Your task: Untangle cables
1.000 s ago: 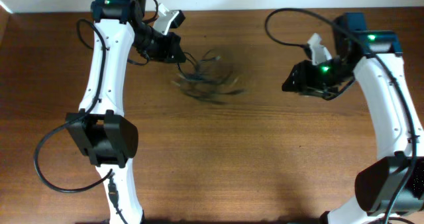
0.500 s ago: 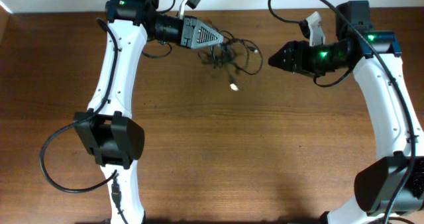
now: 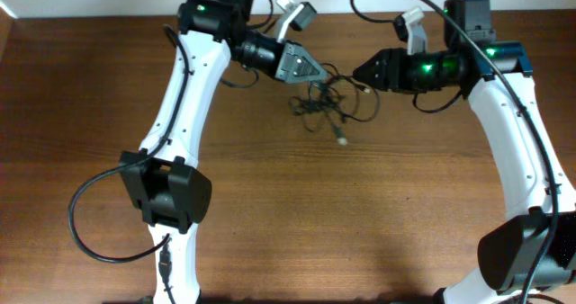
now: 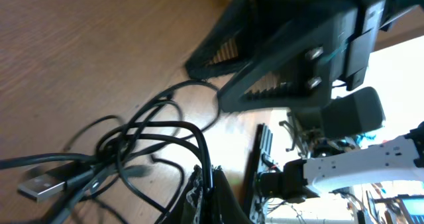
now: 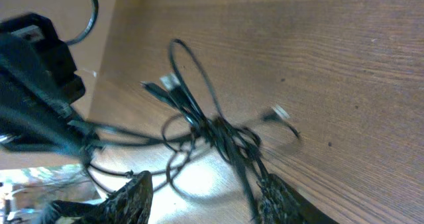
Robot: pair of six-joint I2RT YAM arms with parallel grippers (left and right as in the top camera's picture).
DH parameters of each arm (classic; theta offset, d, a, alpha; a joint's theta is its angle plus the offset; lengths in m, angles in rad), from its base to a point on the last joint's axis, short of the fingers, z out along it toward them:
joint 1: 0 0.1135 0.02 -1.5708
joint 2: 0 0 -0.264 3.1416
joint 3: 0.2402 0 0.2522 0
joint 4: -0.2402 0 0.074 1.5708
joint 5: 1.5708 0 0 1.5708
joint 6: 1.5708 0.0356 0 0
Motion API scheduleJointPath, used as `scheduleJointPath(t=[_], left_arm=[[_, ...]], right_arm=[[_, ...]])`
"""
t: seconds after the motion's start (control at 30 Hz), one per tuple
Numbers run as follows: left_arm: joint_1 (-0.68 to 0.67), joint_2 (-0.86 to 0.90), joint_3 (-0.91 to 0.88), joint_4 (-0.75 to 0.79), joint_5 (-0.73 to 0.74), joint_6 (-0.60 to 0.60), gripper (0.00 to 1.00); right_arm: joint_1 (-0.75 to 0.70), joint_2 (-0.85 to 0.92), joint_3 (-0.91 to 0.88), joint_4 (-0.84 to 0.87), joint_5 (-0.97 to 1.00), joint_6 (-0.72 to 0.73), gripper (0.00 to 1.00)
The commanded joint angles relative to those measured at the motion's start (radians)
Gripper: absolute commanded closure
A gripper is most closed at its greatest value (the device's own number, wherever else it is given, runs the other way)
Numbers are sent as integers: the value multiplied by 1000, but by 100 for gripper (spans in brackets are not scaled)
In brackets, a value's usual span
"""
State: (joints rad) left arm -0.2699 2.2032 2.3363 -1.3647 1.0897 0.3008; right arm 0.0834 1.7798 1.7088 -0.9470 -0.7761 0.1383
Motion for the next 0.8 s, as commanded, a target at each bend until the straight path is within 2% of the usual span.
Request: scheduleJointPath(t=[0.0,0.17,0.37,0.47,0.5,0.53,0.57,0.67,0.77], left_arm=[[11,-6,24,5,101,34,100],[51,-6,24,3,307,30,100],[57,-6,24,2,483,26,100],[56,-6,24,2,484,-5,100],[56,-6,24,3,472,-4,100],[57,-6,24,3,428,-4,100],[59,-6,24,2,314,-5,100],[67,-6,24,3,-40,-57,100],[87,-6,24,3,-484,-194,100]], right_arm=[[46,-6,-4,-8,90,-3,45],[56,-6,-5,-29,111,-29,47],[56,-6,-7,-20,113,-34,57],[56,-6,-7,-10,178,-19,74],[56,-6,-7,-12,237,23,83],[54,-6,-7,-14,278,59,94],[50,-7,-7,-17,309,81,96],[24,-34,-6,-29,342,94,96],[-43,-104,-6,-89,433,114,96]])
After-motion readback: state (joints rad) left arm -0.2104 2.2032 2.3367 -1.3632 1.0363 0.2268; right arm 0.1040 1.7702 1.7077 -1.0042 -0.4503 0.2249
